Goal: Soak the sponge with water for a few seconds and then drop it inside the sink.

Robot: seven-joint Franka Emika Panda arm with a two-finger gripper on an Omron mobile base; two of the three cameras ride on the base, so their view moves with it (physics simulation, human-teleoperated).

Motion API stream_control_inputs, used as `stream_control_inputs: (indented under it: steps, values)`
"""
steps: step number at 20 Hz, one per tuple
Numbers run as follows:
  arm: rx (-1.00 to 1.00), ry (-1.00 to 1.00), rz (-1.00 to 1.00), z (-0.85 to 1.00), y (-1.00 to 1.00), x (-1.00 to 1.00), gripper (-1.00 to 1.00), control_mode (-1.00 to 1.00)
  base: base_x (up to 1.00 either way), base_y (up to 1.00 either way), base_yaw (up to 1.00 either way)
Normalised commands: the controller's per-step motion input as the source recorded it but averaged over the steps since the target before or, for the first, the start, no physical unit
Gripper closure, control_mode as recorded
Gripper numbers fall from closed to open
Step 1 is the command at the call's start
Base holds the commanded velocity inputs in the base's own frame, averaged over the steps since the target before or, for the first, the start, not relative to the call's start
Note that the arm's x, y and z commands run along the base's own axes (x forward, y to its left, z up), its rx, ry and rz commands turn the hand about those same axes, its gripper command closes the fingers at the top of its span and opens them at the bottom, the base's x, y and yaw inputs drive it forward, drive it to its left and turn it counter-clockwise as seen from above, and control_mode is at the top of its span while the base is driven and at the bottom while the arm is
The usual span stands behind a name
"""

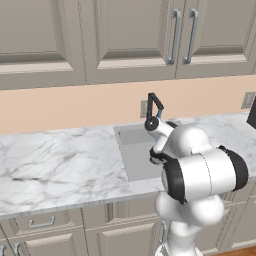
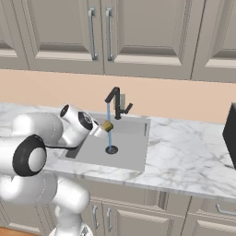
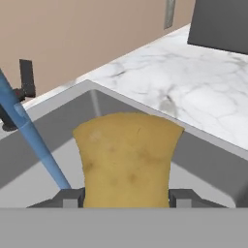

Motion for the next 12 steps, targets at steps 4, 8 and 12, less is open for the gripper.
stream_control_inputs:
  steps: [4, 8, 12]
  values:
    - [0.00, 0.00, 0.00, -0.12, 0.03, 0.04, 1.00, -1.00, 0.00, 0.00, 0.00]
    - [0.00, -0.03, 0.00, -0.08, 0.01, 0.00, 1.00, -1.00, 0.00, 0.00, 0.00]
    - [0.00, 0.00, 0.00, 0.00, 0.00, 0.00, 1.00, -1.00, 0.00, 0.00, 0.00]
